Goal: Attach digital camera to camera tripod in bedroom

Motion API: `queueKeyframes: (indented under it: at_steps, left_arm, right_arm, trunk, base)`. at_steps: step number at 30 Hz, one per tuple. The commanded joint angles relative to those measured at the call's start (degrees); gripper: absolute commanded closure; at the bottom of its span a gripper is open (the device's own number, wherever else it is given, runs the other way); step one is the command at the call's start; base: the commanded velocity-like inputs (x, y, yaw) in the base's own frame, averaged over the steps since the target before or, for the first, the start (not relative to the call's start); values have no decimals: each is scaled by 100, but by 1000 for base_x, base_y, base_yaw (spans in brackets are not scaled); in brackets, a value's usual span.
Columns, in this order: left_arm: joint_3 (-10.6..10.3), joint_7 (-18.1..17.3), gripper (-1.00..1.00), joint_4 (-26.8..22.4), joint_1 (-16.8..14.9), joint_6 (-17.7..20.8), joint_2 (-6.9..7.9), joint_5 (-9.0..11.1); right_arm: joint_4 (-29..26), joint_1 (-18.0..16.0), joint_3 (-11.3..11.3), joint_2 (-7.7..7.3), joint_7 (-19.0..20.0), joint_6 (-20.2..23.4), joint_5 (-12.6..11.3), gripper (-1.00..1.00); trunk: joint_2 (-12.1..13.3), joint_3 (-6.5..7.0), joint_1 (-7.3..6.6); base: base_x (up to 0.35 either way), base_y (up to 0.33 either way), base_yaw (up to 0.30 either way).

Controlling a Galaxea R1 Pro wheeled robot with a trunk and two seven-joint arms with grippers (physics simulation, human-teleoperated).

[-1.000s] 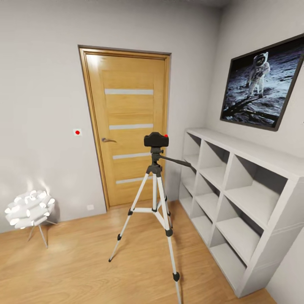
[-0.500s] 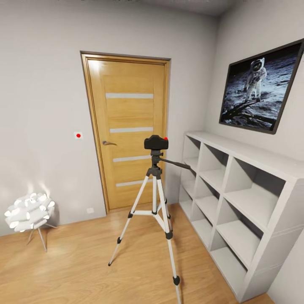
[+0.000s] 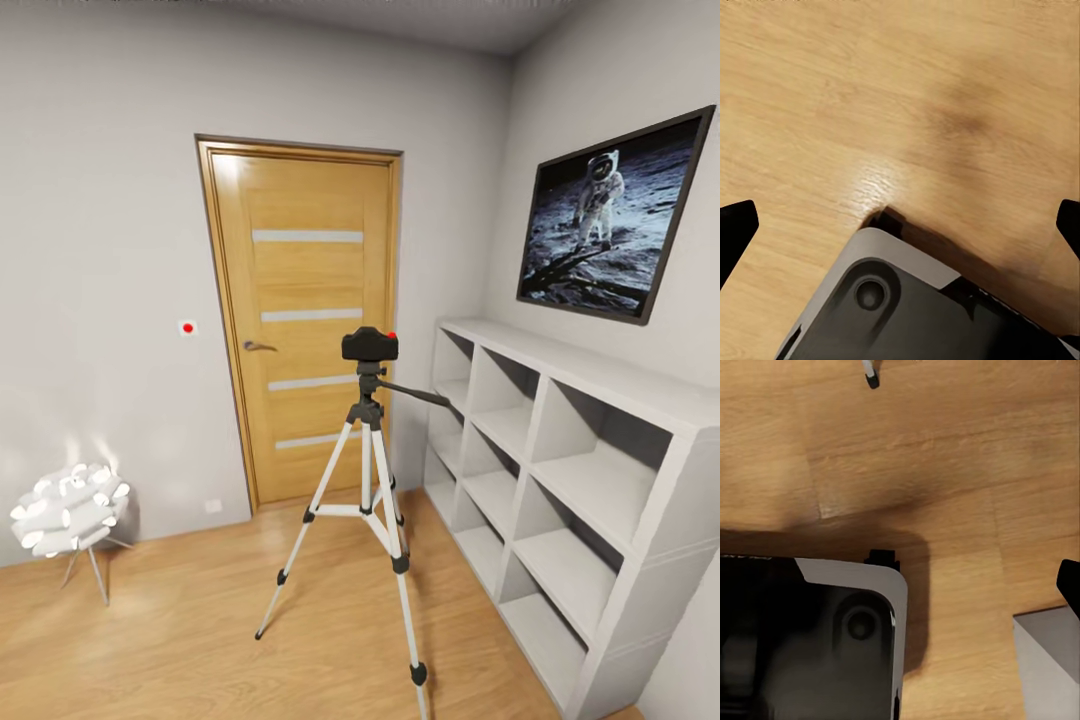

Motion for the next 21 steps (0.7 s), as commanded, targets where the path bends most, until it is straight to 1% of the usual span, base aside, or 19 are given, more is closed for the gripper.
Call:
queueKeyframes:
  at_steps: [1, 21]
  left_arm:
    - [-48, 24, -100, -5, 0, -7, 0, 37]
    - [-48, 22, -100, -2, 0, -7, 0, 34]
  right_arm:
    - [17, -7, -20, -2, 11, -23, 46, -100]
    - [14, -7, -22, -2, 12, -17, 46, -100]
  trunk:
    - [-3, 8, 2]
    - [-3, 192, 2]
  base:
    - [0, 0, 0]
    - [0, 0, 0]
